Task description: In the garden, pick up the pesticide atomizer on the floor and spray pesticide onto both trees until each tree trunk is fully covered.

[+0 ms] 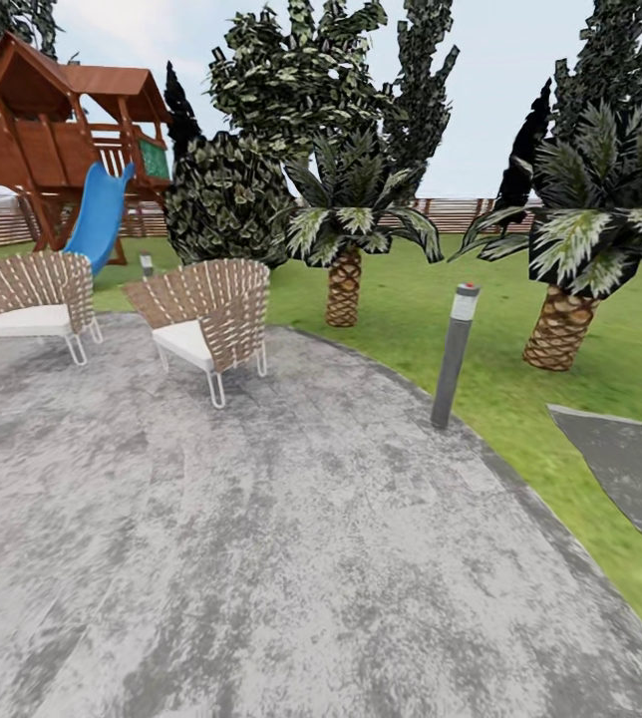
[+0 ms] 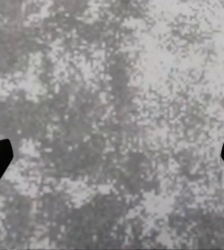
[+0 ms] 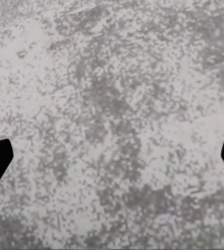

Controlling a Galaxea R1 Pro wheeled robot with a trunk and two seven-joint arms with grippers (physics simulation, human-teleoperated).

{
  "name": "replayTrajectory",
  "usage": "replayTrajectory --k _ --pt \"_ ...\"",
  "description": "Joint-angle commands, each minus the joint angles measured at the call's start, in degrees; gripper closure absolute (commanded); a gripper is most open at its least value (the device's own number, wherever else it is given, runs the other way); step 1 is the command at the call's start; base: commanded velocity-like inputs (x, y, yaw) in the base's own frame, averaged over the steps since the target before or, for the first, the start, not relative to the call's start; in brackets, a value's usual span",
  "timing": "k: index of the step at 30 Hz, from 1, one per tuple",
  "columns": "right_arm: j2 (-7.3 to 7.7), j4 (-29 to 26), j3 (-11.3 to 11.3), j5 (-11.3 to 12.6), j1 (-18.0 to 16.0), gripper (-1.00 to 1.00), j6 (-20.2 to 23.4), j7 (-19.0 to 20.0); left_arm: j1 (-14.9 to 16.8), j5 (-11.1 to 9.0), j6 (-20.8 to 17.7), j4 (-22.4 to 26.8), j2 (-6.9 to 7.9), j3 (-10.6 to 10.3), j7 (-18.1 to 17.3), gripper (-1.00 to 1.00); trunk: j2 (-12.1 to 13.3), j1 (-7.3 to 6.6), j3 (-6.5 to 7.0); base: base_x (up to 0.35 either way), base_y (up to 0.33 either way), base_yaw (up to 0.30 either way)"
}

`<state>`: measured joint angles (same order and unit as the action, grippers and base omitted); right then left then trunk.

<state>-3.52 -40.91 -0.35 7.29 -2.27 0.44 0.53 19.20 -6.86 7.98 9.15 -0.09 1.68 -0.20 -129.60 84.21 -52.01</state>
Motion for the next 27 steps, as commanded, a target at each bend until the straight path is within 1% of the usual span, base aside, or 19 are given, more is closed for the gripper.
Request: replayTrajectory --k 1,27 --pt "0.0 0.0 0.0 0.0 0.0 -1.0 0.0 0.0 0.0 0.0 0.1 0.0 0.0 0.0 0.0 -1.0 0.0 0.0 -0.01 0.225 -0.206 -0.284" --pt "0.0 0.1 0.0 -0.1 0.0 -1.0 0.0 -0.1 -0.2 0.0 0.3 -0.1 0.0 0.1 0.0 -1.0 0.0 0.0 -0.89 0.217 -0.214 -0.283"
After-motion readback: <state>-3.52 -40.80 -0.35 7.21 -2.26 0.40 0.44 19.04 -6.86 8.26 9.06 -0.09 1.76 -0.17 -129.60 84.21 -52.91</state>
